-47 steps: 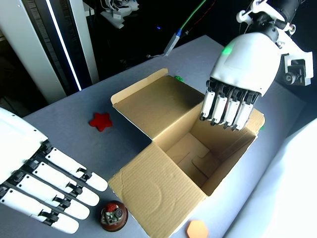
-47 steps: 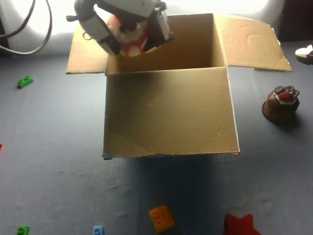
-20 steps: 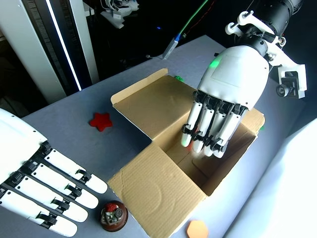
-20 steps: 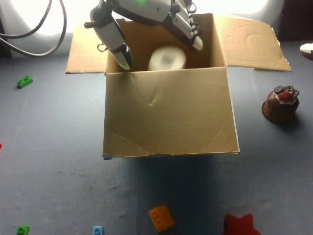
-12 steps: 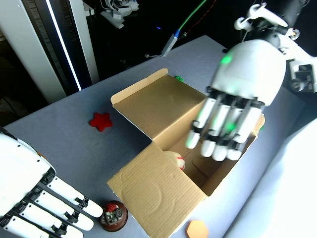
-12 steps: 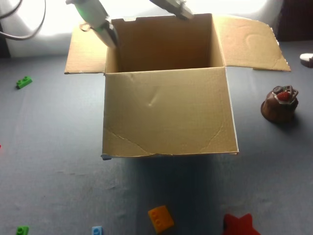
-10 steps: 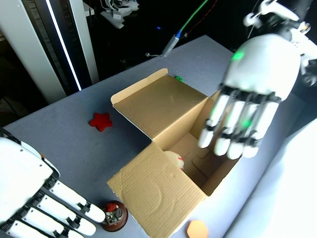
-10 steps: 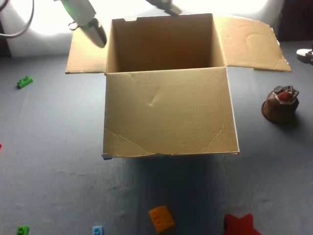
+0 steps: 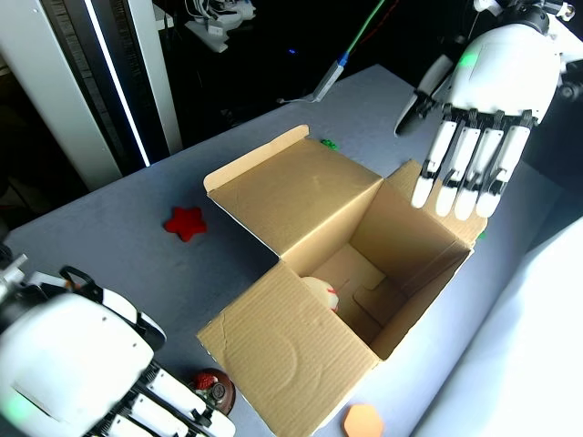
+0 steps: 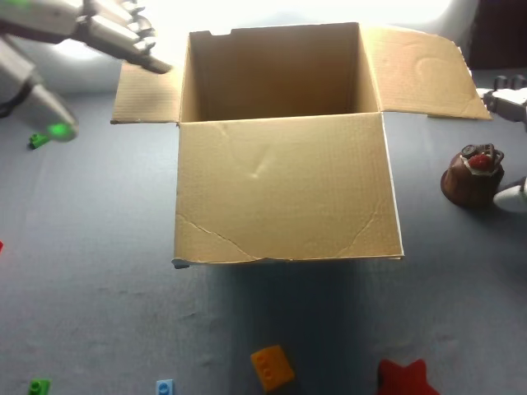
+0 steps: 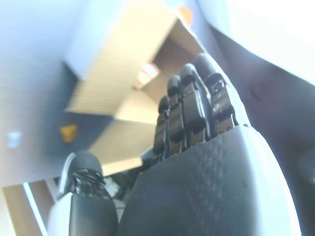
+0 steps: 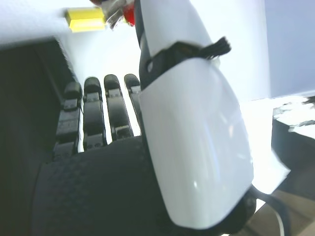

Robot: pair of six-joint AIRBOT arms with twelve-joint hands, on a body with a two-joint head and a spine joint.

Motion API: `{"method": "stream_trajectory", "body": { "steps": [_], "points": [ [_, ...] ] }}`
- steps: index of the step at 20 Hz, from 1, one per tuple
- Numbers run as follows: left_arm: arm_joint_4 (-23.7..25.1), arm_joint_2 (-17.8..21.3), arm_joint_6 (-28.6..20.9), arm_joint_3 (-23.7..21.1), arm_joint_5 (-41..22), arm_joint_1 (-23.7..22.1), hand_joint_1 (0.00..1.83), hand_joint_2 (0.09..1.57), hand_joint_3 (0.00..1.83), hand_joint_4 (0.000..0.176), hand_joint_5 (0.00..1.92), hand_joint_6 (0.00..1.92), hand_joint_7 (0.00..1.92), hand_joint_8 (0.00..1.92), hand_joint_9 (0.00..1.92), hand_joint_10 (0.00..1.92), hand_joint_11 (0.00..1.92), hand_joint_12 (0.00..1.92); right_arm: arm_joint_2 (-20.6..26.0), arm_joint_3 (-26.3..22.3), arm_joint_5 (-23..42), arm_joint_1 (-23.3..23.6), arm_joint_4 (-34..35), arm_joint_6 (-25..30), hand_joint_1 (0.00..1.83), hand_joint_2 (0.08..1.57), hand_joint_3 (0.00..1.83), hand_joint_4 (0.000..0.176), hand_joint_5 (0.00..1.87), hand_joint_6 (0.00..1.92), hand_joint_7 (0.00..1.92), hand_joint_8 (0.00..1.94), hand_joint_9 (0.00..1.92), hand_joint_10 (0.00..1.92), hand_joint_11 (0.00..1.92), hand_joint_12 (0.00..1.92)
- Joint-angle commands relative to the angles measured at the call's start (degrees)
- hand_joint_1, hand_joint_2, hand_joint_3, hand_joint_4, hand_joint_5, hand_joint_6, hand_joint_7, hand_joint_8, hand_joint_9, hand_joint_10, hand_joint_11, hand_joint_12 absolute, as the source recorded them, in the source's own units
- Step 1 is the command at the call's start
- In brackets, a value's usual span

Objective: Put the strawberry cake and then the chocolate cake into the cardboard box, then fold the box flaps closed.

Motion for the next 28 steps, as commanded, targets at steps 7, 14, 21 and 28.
{"method": "stream_trajectory", "body": {
  "steps": [7,14,21,28],
  "points": [
    [-1.78,7.6,-1.88,-1.15,0.59,1.55,0.0,1.14,0.0,0.0,0.11,0.0,0.13,0.0,0.1,0.0,0.0,0.36,-6.15,7.32,2.3,0.45,6.79,-2.95,1.1,1.04,0.02,0.0,0.0,0.0,0.03,0.0,0.05,0.01,0.0,0.0],
    [-4.22,17.4,-1.88,-14.94,1.32,6.8,0.0,1.15,0.0,0.0,0.12,0.0,0.16,0.01,0.15,0.01,0.0,0.49,-9.98,10.78,2.43,-1.84,7.2,-3.44,1.15,1.03,0.01,0.0,0.0,0.0,0.0,0.0,0.04,0.0,0.0,0.0],
    [-14.03,22.41,-2.09,-19.21,4.16,11.04,0.0,1.14,0.0,0.0,0.1,0.0,0.16,0.0,0.16,0.01,0.0,0.51,-10.18,10.94,2.42,-1.64,7.19,-3.46,1.17,1.04,0.01,0.0,0.0,0.0,0.03,0.01,0.04,0.0,0.0,0.0],
    [-17.8,27.16,-5.49,-22.45,3.66,11.87,0.0,1.15,0.0,0.0,0.11,0.0,0.16,0.0,0.16,0.0,0.0,0.52,-9.73,10.92,2.38,-0.35,7.19,-3.44,1.2,1.02,0.0,0.0,0.02,0.01,0.07,0.02,0.08,0.02,0.0,0.0]
  ]
}}
